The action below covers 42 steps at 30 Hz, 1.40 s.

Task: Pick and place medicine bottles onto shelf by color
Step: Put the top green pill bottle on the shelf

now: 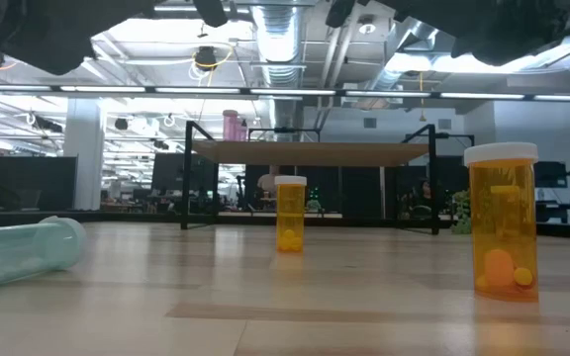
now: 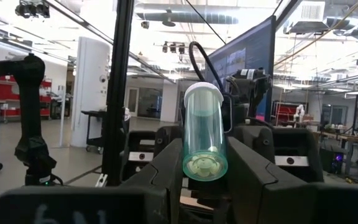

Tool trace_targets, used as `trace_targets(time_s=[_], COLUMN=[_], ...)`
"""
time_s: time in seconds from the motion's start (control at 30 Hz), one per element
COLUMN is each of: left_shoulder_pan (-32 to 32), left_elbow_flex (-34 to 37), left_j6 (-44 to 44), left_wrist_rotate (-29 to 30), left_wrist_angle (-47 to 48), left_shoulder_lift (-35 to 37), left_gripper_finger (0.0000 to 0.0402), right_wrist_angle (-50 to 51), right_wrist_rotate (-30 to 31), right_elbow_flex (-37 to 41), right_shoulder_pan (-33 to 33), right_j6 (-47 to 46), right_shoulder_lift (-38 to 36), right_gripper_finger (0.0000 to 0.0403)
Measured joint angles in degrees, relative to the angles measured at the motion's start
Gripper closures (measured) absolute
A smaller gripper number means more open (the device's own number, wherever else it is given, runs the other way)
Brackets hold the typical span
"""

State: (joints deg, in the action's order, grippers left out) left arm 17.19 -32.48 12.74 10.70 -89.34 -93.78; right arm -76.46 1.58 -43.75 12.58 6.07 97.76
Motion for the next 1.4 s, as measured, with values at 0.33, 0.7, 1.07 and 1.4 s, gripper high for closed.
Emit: trace_targets(time_s=[0.33, 0.7, 1.07, 1.4], left_shoulder_pan=[-0.7, -0.8, -0.8, -0.8], left_elbow_flex=[-0.6, -2.2, -3.3, -3.3], left_j6=[-0.8, -0.3, -0.1, 0.1], left_wrist_rotate=[-1.5, -1.0, -1.0, -1.7], left_wrist_angle=[1.8, 3.6, 7.4, 7.4], left_shoulder_lift=[0.0, 0.0, 0.0, 0.0], left_gripper_finger=[0.0224, 0.0224, 0.0224, 0.0265], right_wrist_angle=[0.1, 0.1, 0.2, 0.5], right_wrist_rotate=[0.0, 0.0, 0.0, -0.2], right_elbow_flex=[0.0, 0.0, 0.0, 0.0], right_shoulder_pan=[0.0, 0.0, 0.0, 0.1], right_j6=[0.0, 0.0, -0.1, 0.0], right_shoulder_lift=[0.0, 0.0, 0.0, 0.0], right_gripper_finger=[0.0285, 0.0285, 0.0285, 0.0284])
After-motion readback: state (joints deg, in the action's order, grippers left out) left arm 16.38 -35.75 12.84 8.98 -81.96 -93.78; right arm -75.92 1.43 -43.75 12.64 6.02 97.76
